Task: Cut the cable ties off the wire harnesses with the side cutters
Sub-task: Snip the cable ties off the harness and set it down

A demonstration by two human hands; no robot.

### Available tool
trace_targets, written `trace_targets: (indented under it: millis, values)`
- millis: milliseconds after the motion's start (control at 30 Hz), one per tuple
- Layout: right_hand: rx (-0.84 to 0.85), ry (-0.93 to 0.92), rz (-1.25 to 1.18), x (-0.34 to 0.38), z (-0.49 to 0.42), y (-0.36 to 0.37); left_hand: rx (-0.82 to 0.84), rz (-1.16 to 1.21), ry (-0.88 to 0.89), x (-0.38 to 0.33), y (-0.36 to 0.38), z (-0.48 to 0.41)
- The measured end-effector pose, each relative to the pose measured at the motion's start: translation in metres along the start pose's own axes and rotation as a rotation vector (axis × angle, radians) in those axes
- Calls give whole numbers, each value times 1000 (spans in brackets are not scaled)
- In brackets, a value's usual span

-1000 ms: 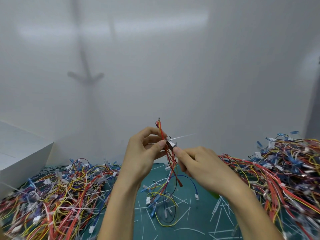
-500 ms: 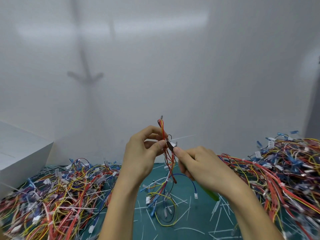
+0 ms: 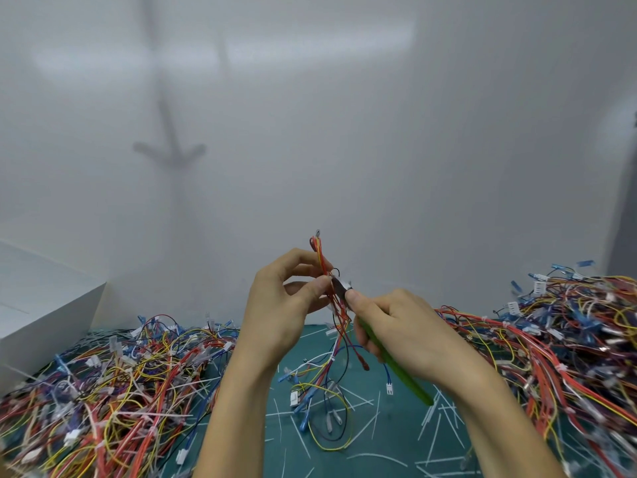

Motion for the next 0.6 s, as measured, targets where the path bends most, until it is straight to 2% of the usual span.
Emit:
trace_targets:
  millis: [133,300,600]
  values:
    - [-46,67,-126,0,-2,1,-63,2,-23,4,-4,-1]
    - [-214,100,-258,-4,-6,-9,-79,-4,-49,4,-6,-1]
    - [-249,27,-452,1,-4,-10,76,-66,-37,-5,5,6]
Point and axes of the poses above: each hand's wrist, its own z-axis away from the middle knuckle, its own y-axis out of the palm, x = y × z, the point moved 4 cm from there along -z, towards the middle knuckle, and after that the axes turned 10 degrees about -x, right-handed, at the moved point
